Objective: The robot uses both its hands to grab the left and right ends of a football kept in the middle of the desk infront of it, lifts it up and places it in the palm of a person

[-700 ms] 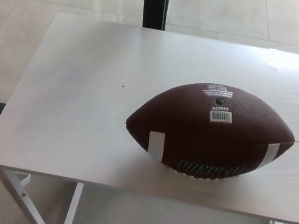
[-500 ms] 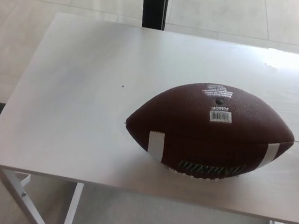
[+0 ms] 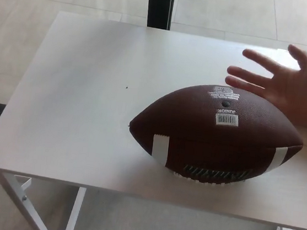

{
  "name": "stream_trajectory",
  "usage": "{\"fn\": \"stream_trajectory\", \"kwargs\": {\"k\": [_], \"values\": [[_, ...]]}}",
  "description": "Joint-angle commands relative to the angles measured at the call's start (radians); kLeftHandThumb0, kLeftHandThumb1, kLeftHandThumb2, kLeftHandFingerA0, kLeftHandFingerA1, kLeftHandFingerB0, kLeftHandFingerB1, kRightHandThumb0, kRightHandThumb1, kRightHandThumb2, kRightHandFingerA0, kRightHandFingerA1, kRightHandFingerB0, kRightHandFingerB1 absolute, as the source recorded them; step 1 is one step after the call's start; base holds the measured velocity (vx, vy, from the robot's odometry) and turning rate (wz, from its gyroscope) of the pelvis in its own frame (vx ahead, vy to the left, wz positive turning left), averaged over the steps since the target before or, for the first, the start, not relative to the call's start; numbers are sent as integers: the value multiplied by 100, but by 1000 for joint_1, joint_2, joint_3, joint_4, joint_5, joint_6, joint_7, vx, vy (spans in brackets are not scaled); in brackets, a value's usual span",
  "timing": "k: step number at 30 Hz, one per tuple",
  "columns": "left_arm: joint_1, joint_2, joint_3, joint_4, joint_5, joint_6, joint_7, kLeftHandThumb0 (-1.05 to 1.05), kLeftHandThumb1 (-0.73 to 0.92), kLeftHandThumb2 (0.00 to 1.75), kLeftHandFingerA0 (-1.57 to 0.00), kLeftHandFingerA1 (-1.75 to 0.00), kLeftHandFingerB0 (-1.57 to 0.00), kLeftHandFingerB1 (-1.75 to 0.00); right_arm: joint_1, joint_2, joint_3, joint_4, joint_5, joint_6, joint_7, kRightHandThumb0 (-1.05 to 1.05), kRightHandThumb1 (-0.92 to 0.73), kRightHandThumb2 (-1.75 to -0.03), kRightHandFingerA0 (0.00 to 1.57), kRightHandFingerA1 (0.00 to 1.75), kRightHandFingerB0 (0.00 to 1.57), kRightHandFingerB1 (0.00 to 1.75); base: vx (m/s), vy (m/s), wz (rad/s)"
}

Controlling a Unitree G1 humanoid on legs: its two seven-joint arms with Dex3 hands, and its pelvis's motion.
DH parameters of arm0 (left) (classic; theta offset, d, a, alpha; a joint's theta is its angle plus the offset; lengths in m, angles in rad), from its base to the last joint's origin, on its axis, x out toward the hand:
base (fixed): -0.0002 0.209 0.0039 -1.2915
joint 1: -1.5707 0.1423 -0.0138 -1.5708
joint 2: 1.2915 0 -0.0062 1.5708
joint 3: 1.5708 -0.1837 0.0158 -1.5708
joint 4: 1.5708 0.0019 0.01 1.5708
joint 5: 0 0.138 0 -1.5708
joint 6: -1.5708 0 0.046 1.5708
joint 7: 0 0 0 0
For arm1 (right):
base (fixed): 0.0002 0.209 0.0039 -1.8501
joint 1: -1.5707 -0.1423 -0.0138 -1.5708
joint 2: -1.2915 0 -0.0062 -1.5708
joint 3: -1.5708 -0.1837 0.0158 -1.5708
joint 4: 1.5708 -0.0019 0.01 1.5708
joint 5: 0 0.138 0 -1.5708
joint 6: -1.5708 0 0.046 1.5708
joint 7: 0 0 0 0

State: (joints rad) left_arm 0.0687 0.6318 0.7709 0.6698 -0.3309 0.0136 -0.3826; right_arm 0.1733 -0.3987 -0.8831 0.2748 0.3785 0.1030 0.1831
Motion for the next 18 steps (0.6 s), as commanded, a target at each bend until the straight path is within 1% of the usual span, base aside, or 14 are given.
{"fn": "stream_trajectory", "kwargs": {"k": [1, 2, 3, 4, 5, 6, 7, 8, 9, 11, 12, 13, 14, 18], "values": [[-82, 3, -3, -321, -138, 176, 27, -105, 65, 62, -36, -70, -26, -70, -122, -29, -28, -209, 133, 99, -100, -91, -73, -117, 10, 52, 2, 23, 0, 0, 0], [-119, -1, -19, -403, -206, 261, 7, -105, 42, 88, -41, -61, -34, -57, -138, -34, 10, -293, 120, 119, -104, -100, -92, -74, 18, 57, 0, 30, 0, 0, 0], [-129, -16, -39, -466, -208, 281, 33, -102, 45, 90, -37, -58, -31, -53, -157, -36, 22, -308, 133, 131, -96, -96, -74, -117, 21, 64, 5, 27, 0, 0, 0], [-146, -31, -57, -507, -216, 301, 51, -101, 61, 59, -32, -52, -28, -45, -174, -38, 36, -317, 133, 124, -84, -101, -92, -76, 27, 71, 0, 33, 0, 0, 0], [-166, -40, -91, -544, -202, 300, 55, -100, 67, 61, -26, -47, -17, -38, -190, -41, 55, -338, 141, 141, -74, -104, -92, -76, 32, 79, 0, 39, 0, 0, 0], [-203, -69, -147, -608, -196, 306, 71, -41, 28, 96, -2, -51, 0, -51, -213, -39, 89, -372, 152, 174, -68, -100, -69, -111, 44, 80, 12, 57, 0, 0, 0], [-230, -95, -189, -661, -200, 331, 93, -90, 58, 100, -13, -51, -4, -34, -226, -40, 122, -403, 153, 203, -61, -105, -90, -69, 41, 89, 17, 65, 0, 0, 0], [-243, -112, -211, -692, -198, 348, 107, -90, 81, 65, -15, -42, -4, -24, -232, -38, 146, -419, 136, 214, -62, -105, -89, -69, 42, 89, 22, 70, 0, 0, 0], [-263, -135, -244, -724, -191, 365, 126, -90, 63, 108, -17, -55, 0, -21, -241, -34, 185, -426, 109, 211, -53, -96, -60, -117, 47, 87, 0, 56, 0, 0, 0], [-296, -190, -293, -763, -194, 408, 164, -89, 61, 108, -19, -58, 0, -21, -256, -22, 235, -430, 85, 211, -37, -91, -56, -114, 35, 80, 0, 54, 0, 0, 0], [-302, -229, -366, -784, -137, 384, 160, -94, 66, 113, -8, -54, 0, -16, -254, -9, 288, -423, 76, 204, 7, -104, -69, -113, 6, 54, 8, 45, 0, 0, 0], [-304, -259, -396, -801, -134, 394, 164, -102, 71, 114, -4, -52, -8, -9, -261, 4, 325, -416, 54, 190, 16, -105, -92, -70, 6, 40, 1, 34, 0, 0, 0], [-302, -290, -426, -811, -121, 396, 171, -95, 67, 113, -5, -54, 0, -14, -267, 22, 356, -412, 41, 184, 17, -96, -69, -119, 9, 30, 0, 20, 0, 0, 0], [-283, -368, -503, -815, -81, 410, 183, -96, 68, 116, -5, -54, 0, -11, -258, 69, 440, -426, 23, 212, -9, -95, -77, -121, 7, 40, 7, 14, 0, 0, 0]]}}
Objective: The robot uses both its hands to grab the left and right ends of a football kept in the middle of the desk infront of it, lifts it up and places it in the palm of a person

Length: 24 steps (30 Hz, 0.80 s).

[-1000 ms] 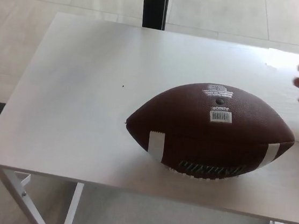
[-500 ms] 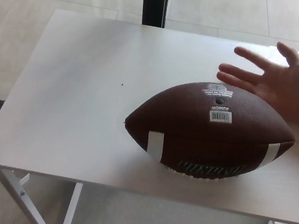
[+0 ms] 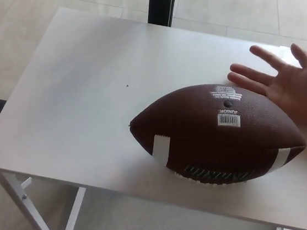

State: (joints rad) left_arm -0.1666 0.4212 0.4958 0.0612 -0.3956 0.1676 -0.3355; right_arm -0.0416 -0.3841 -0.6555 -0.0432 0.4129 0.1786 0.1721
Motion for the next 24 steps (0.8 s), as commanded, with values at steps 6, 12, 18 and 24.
{"fn": "stream_trajectory", "kwargs": {"k": [6, 12, 18, 24], "values": [[10, -230, -326, -203, 34, 271, 148, -94, 72, 115, -7, -54, 0, -12, -4, 72, 304, -41, -46, 126, 19, -95, -75, -120, 7, 48, 7, 13, 0, 0, 0], [79, -250, -396, -190, 62, 265, 138, -95, 78, 119, -5, -54, -1, -8, 59, 42, 377, -8, -51, 187, 48, -91, -77, -120, 20, 54, 0, 29, 0, 0, 0], [110, -215, -437, -192, 100, 265, 129, -92, 78, 118, -4, -51, -8, -11, 56, 34, 424, 62, -105, 171, 32, -97, -92, -79, 22, 43, 12, 27, 0, 0, 0], [126, -192, -445, -180, 108, 243, 103, -91, 78, 119, -6, -55, -8, -12, 43, 50, 418, 106, -96, 173, 38, -100, -91, -74, 22, 43, 16, 27, 0, 0, 0]]}}
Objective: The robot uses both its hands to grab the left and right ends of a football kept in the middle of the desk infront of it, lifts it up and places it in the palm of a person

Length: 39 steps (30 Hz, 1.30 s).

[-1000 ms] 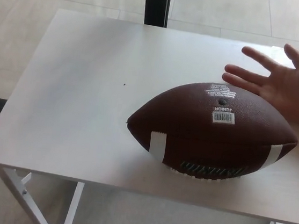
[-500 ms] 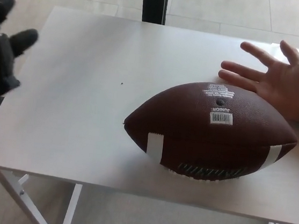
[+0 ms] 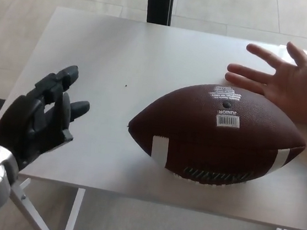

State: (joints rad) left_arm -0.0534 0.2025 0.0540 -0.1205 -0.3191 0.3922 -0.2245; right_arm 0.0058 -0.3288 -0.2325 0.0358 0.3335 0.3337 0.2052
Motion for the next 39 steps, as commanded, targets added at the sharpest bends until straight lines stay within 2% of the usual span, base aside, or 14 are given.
{"fn": "stream_trajectory", "kwargs": {"k": [1, 7, 8, 9, 10, 11, 15, 16, 21, 23, 24, 36, 37, 39], "values": [[20, 29, -9, 7, 44, 11, -6, -80, 71, 117, -4, -54, 0, -22, -5, 2, -6, 40, -24, 13, -7, -100, -92, -74, 21, 42, 19, 28, 0, 0, 0], [14, 4, -24, 20, 41, 69, 12, -97, 77, 121, -3, -53, 0, -5, -33, 31, 8, 72, -54, 29, -47, -103, -92, -77, 25, 44, 19, 29, 0, 0, 0], [15, -6, -31, 19, 45, 72, 20, -97, 77, 121, -4, -53, 0, -5, -39, 43, 14, 67, -59, 35, -62, -98, -76, -118, 17, 51, 8, 38, 0, 0, 0], [8, -8, -29, 23, 46, 72, 22, -97, 77, 121, -4, -53, 0, -5, -51, 44, 15, 72, -61, 36, -65, -98, -76, -118, 17, 51, 8, 38, 0, 0, 0], [9, -33, -50, 15, 60, 79, 46, -97, 79, 122, -1, -49, 0, -5, -57, 71, 18, 64, -55, 43, -83, -104, -92, -74, 25, 44, 20, 29, 0, 0, 0], [7, -43, -60, 13, 65, 85, 53, -95, 79, 122, 0, -47, 0, -7, -60, 82, 23, 67, -59, 30, -82, -98, -73, -115, 23, 53, 15, 41, 0, 0, 0], [-15, -115, -60, 42, 69, 94, 103, -93, 75, 121, -1, -45, -1, -9, -82, 135, 45, 33, -57, 54, -104, -104, -92, -74, 22, 47, 14, 26, 0, 0, 0], [-17, -137, -62, 53, 72, 80, 112, -99, 92, 77, -5, -44, 0, -16, -84, 151, 49, 25, -55, 51, -108, -98, -73, -117, 18, 54, 11, 34, 0, 0, 0], [3, -273, -71, 76, 85, -46, 170, -87, 77, 117, -12, -56, 0, -14, -93, 245, 51, -32, -46, 64, -160, -101, -78, -120, 21, 52, 9, 34, 0, 0, 0], [3, -301, -72, 78, 88, -59, 174, -98, 84, 94, -13, -53, -1, -8, -87, 267, 60, -50, -62, 57, -172, -99, -78, -120, 22, 54, 9, 32, 0, 0, 0], [2, -309, -76, 76, 92, -58, 172, -98, 82, 104, -7, -52, -1, -9, -81, 280, 64, -60, -68, 57, -180, -102, -92, -77, 21, 44, 11, 25, 0, 0, 0], [-74, -394, -102, 197, 121, -19, 231, -95, 87, 127, -10, -56, 0, -7, -80, 285, 155, -94, -152, 48, -190, -102, -92, -78, 22, 44, 11, 27, 0, 0, 0], [-83, -407, -103, 219, 126, -12, 243, -94, 92, 85, -10, -52, 0, -5, -85, 284, 167, -99, -162, 53, -193, -95, -74, -117, 18, 50, 11, 39, 0, 0, 0], [-90, -416, -104, 235, 135, -12, 252, -97, 92, 84, -8, -52, 0, -7, -87, 282, 177, -102, -172, 47, -196, -100, -92, -78, 21, 44, 14, 31, 0, 0, 0]]}}
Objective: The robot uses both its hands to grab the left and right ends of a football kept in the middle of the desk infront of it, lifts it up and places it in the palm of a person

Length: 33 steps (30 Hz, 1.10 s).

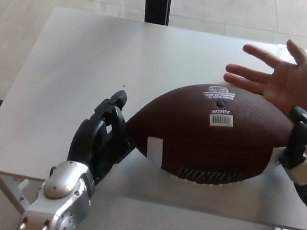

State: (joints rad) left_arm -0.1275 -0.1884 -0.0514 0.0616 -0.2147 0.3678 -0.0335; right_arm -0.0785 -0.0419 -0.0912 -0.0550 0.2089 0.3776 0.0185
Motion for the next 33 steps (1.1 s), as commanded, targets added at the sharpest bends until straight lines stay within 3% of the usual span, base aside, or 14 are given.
{"fn": "stream_trajectory", "kwargs": {"k": [1, 2, 3, 5, 8, 9, 10, 19, 20, 21, 23, 24, 28, 33], "values": [[-22, -31, -2, 66, 39, 13, 70, -97, 92, 84, -8, -52, 0, -7, -3, -7, 45, -11, -59, -11, -9, -100, -92, -78, 21, 44, 14, 31, 0, 0, 0], [-34, -49, -15, 98, 48, 23, 90, -88, 82, 120, -13, -58, 0, -13, -22, 1, 60, -21, -52, 3, -2, -97, -73, -114, 19, 53, 12, 43, 0, 0, 0], [-41, -53, -20, 110, 51, 26, 100, -97, 92, 88, -15, -54, 0, -15, -25, 0, 66, -23, -52, 1, 2, -101, -92, -75, 21, 47, 15, 31, 0, 0, 0], [-47, -62, -29, 127, 56, 28, 114, -87, 81, 120, -13, -57, 0, -15, -31, -9, 85, -27, -63, -3, 14, -104, -92, -77, 22, 47, 13, 29, 0, 0, 0], [-47, -73, -51, 149, 51, 10, 105, -98, 92, 87, -13, -55, 0, -4, -50, -20, 128, -41, -87, 4, 28, -102, -92, -75, 19, 47, 14, 30, 0, 0, 0], [-52, -74, -55, 159, 50, 7, 102, -97, 92, 88, -20, -59, 0, -1, -56, -24, 139, -48, -96, 15, 24, -95, -73, -116, 19, 55, 10, 41, 0, 0, 0], [-53, -76, -60, 166, 49, 3, 99, -96, 82, 103, -15, -58, 0, 0, -62, -16, 147, -51, -96, 21, 19, -99, -92, -74, 23, 52, 16, 32, 0, 0, 0], [-81, -101, -76, 220, 52, 23, 129, -97, 92, 84, -24, -62, 0, -1, -77, 21, 236, -19, -186, -127, -20, -102, -91, -67, 29, 70, 23, 32, 0, 0, 0], [-91, -108, -83, 238, 54, 30, 130, -98, 89, 126, -32, -67, 0, -4, -84, 31, 260, 13, -178, -204, 15, -103, -90, -66, 30, 88, 18, 32, 0, 0, 0], [-95, -115, -82, 248, 44, 29, 123, -97, 92, 90, -41, -86, 0, 0, -90, 39, 267, 21, -167, -208, 29, -103, -87, -70, 35, 148, 19, 34, 0, 0, 0], [-92, -99, -136, 230, 57, 52, 82, -94, 92, 128, -38, -77, 0, -5, -109, 52, 290, 55, -152, -211, 65, -105, -73, -115, 39, 85, 11, 44, 0, 0, 0], [-90, -111, -135, 229, 46, 52, 78, -95, 92, 93, -31, -85, 0, -14, -115, 55, 294, 71, -151, -211, 70, -105, -74, -117, 31, 78, 10, 40, 0, 0, 0], [-79, -156, -123, 239, 13, 37, 83, -89, 92, 90, -23, -107, 0, -25, -123, 75, 298, 109, -162, -220, 42, -101, -92, -73, 14, 68, 10, 36, 0, 0, 0], [-72, -175, -118, 278, -8, -5, 60, -81, 91, 133, -66, -122, -2, -36, -106, 91, 297, 154, -183, -307, 12, -95, -72, -112, 19, 67, 11, 48, 0, 0, 0]]}}
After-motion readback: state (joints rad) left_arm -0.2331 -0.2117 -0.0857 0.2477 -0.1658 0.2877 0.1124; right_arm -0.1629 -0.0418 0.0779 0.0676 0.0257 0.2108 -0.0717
